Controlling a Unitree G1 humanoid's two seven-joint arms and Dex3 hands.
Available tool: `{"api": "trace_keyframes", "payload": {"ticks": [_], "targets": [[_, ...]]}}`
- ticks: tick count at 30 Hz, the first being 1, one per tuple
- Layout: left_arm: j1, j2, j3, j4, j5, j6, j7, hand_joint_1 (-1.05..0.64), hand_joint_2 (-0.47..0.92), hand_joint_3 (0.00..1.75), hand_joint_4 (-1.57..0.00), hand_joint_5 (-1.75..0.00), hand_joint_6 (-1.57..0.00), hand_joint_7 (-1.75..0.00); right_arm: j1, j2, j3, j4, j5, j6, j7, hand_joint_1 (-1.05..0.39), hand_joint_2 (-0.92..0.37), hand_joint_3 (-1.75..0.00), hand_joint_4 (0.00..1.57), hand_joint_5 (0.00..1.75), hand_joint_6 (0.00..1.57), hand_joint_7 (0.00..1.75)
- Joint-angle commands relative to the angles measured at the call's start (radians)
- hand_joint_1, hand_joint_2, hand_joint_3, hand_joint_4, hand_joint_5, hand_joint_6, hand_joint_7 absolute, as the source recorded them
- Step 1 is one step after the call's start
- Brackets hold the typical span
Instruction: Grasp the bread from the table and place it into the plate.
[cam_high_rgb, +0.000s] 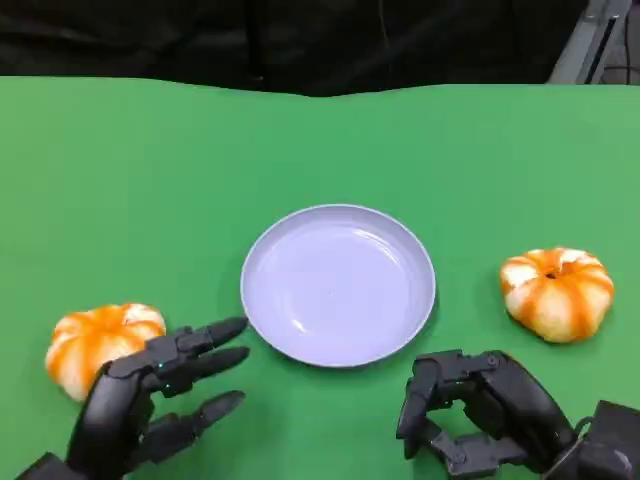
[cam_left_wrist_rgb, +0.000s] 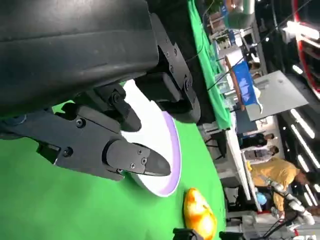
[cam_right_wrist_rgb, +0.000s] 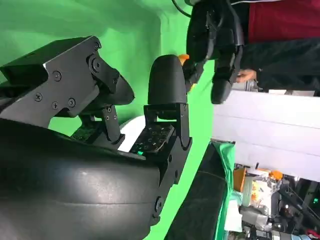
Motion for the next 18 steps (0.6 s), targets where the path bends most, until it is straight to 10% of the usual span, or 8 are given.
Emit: {"api": "trace_keyframes", "payload": {"ticks": [1, 18], "targets": [[0.016, 0.021, 0.019, -0.031, -0.021, 0.009, -0.006, -0.53, 0.92, 0.15, -0.67, 0.0, -0.6, 0.0, -0.002, -0.012, -0.009, -0.005, 0.004, 0.003, 0.002, 0.1, -0.58, -1.09, 0.93, 1.35, 0.92, 1.08], [0.07, 0.104, 0.104, -0.224, 0.075, 0.023, 0.098, -0.65, 0.92, 0.16, -0.5, 0.0, -0.51, -0.01, -0.002, -0.014, -0.01, -0.001, 0.005, -0.004, 0.007, 0.1, -0.58, -1.08, 0.94, 1.35, 0.92, 1.08]]}}
